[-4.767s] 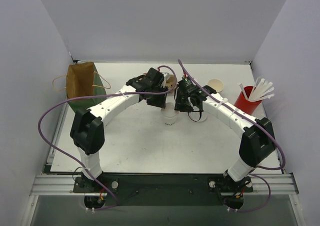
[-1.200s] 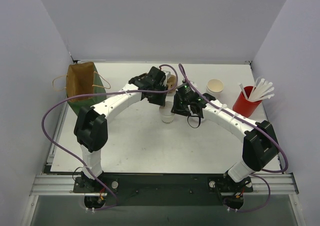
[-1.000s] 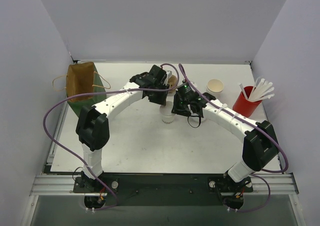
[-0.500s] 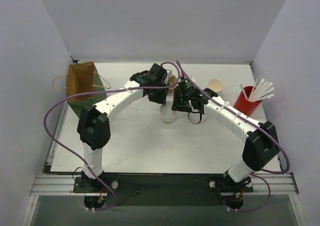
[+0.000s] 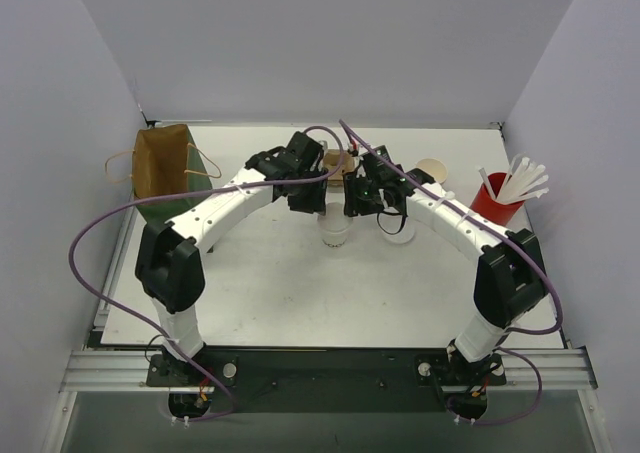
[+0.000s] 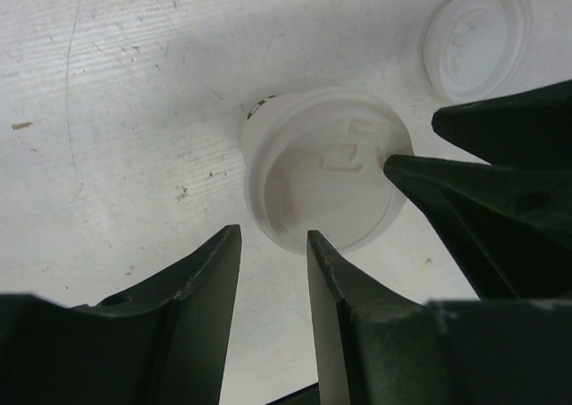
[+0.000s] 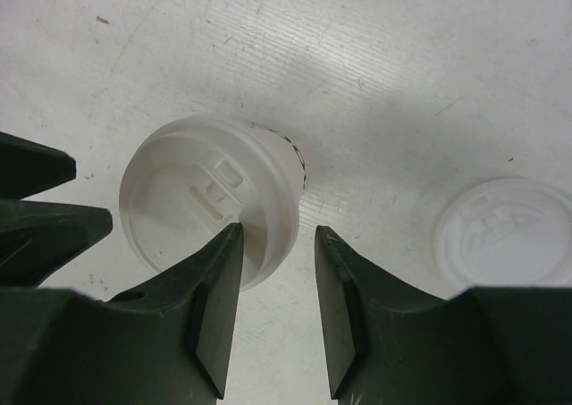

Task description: Pack the takeout coffee

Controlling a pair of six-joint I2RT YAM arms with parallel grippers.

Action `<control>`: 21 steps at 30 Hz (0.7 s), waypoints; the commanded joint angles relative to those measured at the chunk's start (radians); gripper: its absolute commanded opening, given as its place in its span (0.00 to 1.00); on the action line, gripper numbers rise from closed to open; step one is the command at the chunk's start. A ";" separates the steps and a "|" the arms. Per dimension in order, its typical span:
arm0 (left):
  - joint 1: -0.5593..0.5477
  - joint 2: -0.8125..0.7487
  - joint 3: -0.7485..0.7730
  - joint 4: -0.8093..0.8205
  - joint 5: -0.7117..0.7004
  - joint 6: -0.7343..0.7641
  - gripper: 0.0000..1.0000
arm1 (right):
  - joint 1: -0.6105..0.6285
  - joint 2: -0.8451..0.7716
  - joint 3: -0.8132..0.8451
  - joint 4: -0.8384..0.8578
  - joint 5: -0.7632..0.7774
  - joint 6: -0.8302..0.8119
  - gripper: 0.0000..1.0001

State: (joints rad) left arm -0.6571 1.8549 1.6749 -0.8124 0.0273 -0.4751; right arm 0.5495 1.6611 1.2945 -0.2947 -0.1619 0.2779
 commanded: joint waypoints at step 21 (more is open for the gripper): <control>0.020 -0.105 -0.196 0.246 0.091 -0.342 0.41 | 0.010 0.043 0.051 0.040 -0.041 -0.031 0.30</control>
State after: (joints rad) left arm -0.6415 1.7473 1.4548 -0.6209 0.1101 -0.7841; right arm 0.5514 1.6993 1.3113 -0.2462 -0.2012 0.2348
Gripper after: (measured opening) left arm 0.420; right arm 0.311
